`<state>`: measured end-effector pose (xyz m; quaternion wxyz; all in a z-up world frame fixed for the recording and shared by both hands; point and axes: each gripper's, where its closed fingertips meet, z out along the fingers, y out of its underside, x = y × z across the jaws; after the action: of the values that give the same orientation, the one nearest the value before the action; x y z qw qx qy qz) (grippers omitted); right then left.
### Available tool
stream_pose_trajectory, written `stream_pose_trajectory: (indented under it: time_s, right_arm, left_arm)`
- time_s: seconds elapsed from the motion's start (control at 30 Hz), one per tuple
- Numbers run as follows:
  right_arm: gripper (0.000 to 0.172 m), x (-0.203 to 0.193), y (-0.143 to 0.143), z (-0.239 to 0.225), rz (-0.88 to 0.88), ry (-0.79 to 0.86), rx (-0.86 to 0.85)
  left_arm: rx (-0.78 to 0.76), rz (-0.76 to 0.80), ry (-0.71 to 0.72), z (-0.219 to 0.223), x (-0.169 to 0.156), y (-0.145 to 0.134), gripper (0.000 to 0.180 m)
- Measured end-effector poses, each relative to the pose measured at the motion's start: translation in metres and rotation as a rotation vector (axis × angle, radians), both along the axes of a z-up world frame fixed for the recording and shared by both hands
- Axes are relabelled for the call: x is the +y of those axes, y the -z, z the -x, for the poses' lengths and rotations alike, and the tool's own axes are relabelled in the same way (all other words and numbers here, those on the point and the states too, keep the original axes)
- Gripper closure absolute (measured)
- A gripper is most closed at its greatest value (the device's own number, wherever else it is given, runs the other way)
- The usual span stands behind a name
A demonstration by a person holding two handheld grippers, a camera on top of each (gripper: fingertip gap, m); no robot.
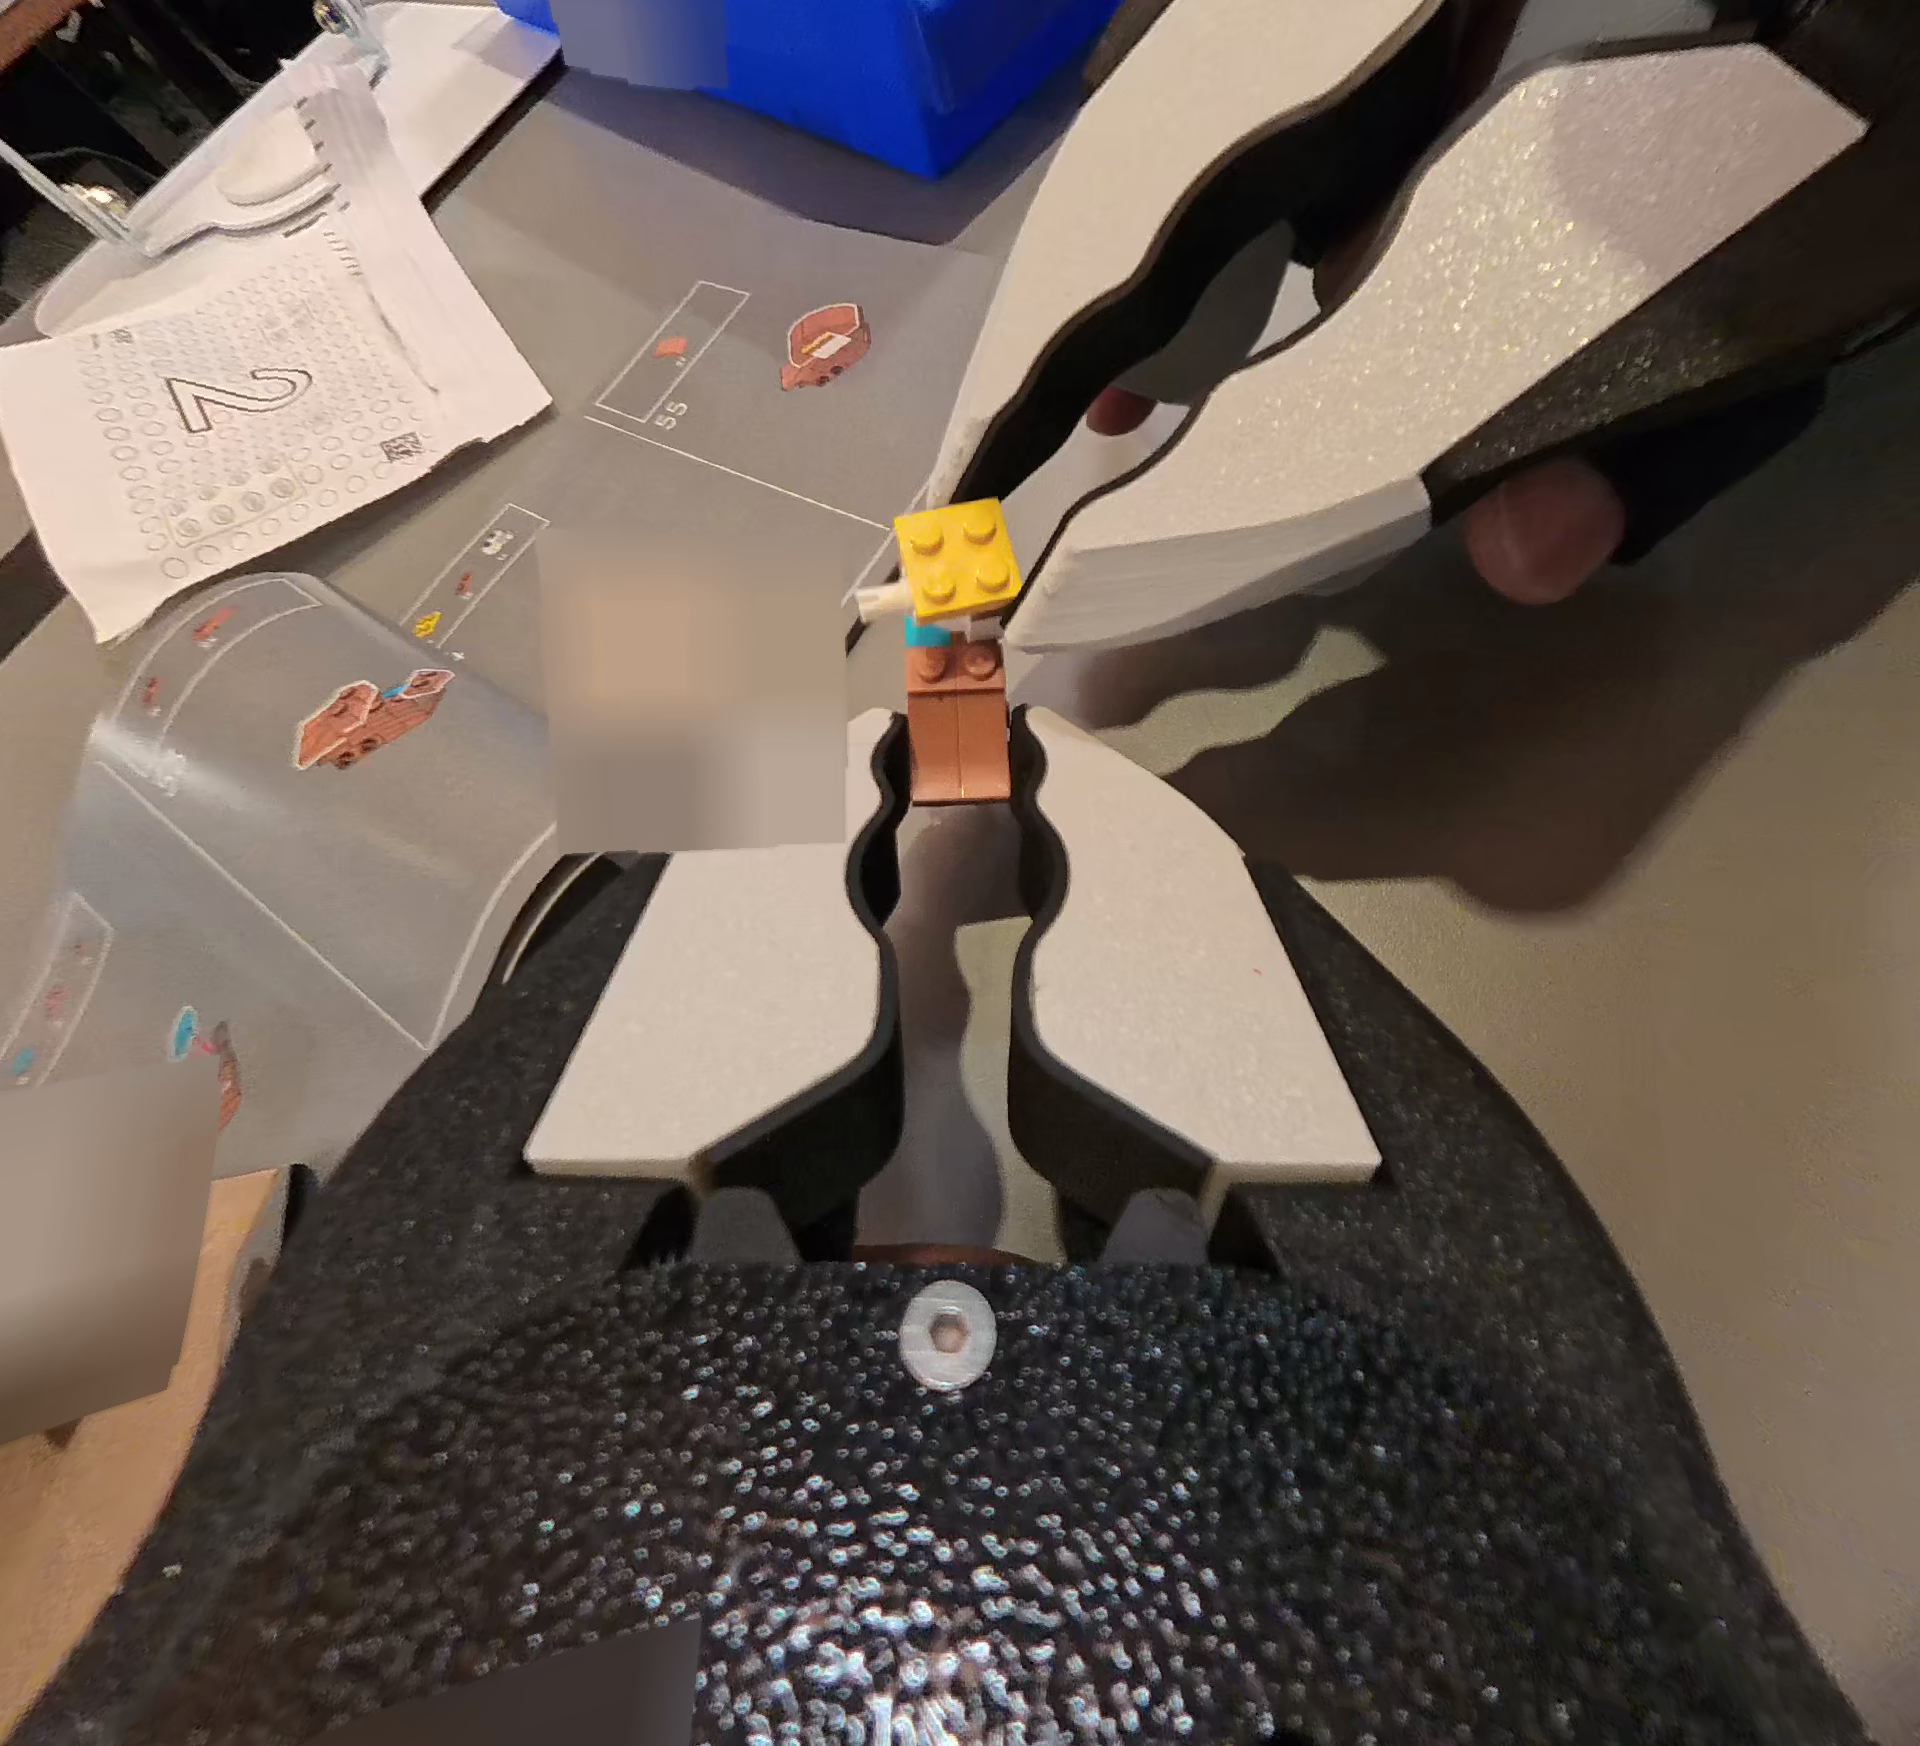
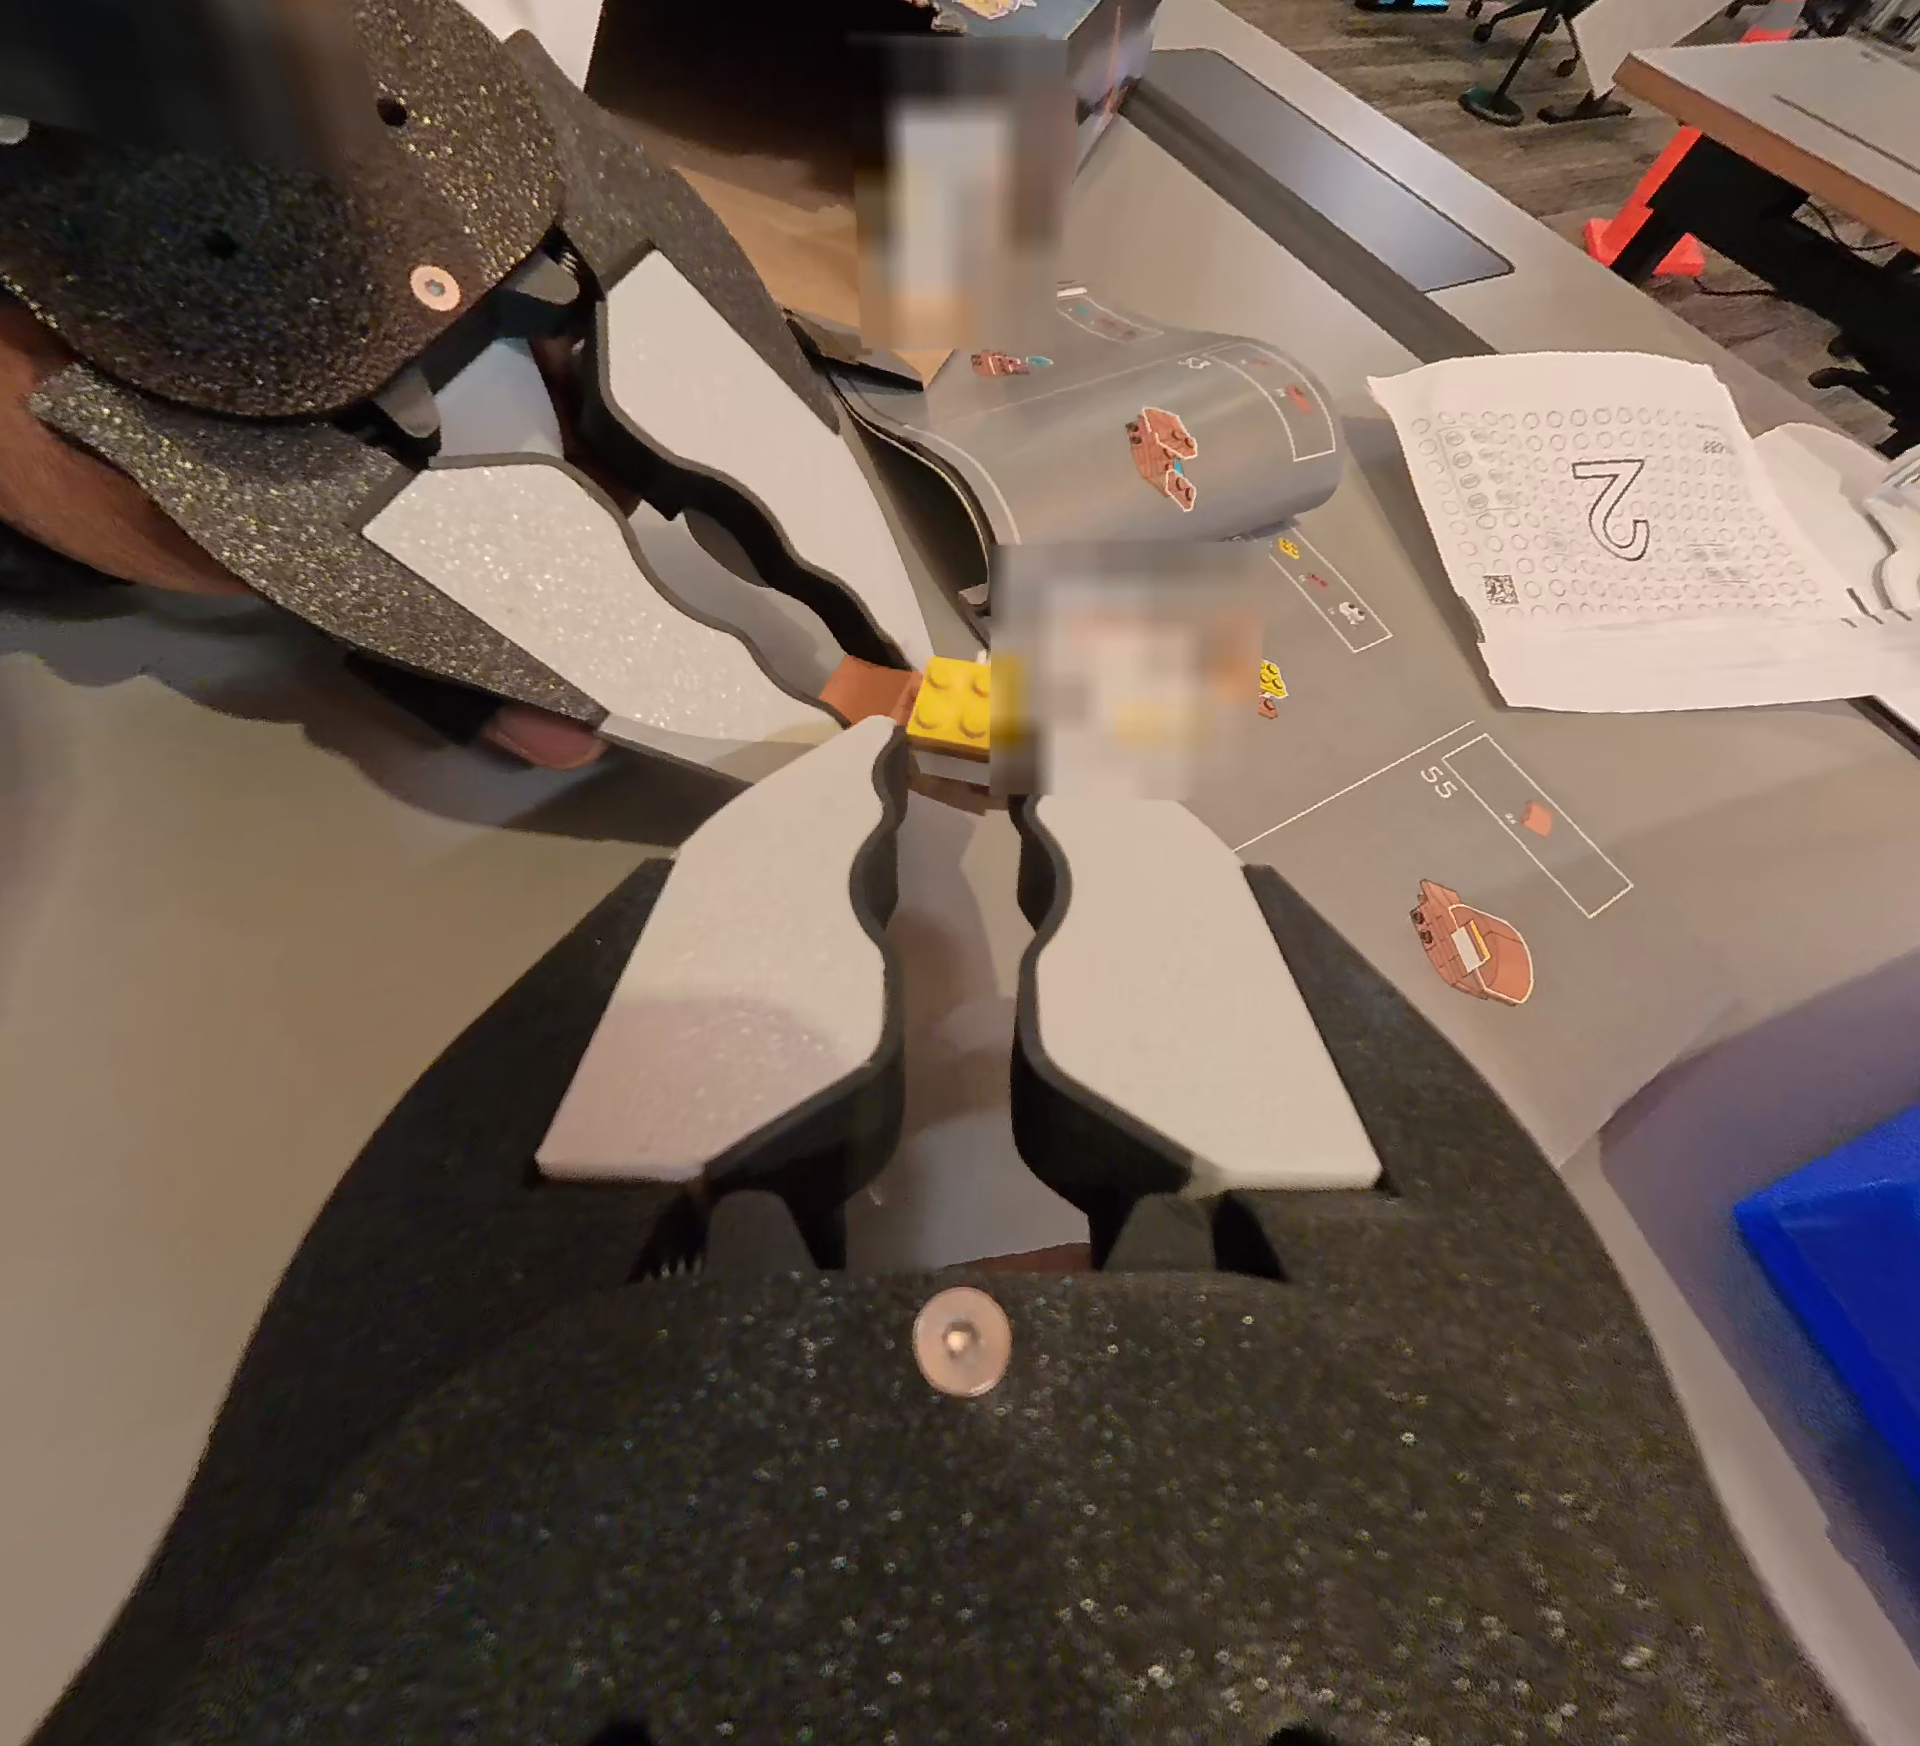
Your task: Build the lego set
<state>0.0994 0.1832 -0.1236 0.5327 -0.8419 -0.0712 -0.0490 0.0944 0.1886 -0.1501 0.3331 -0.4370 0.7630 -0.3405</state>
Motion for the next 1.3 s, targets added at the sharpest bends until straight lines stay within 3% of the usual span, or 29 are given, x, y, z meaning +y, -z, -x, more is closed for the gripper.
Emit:
stream_pose_trajectory:
  time_s: [0.4,1.3]
  right_arm:
    - [0.154,0.003,-0.012,-0.003,-0.099,0.09,0.161]
    - [0.154,0.002,-0.01,-0.004,-0.081,0.104,-0.035]
  left_arm:
    - [-0.068,-0.023,-0.036,-0.004,0.002,-0.01,0.163]
    - [-0.099,-0.07,-0.039,-0.004,0.003,-0.014,0.163]
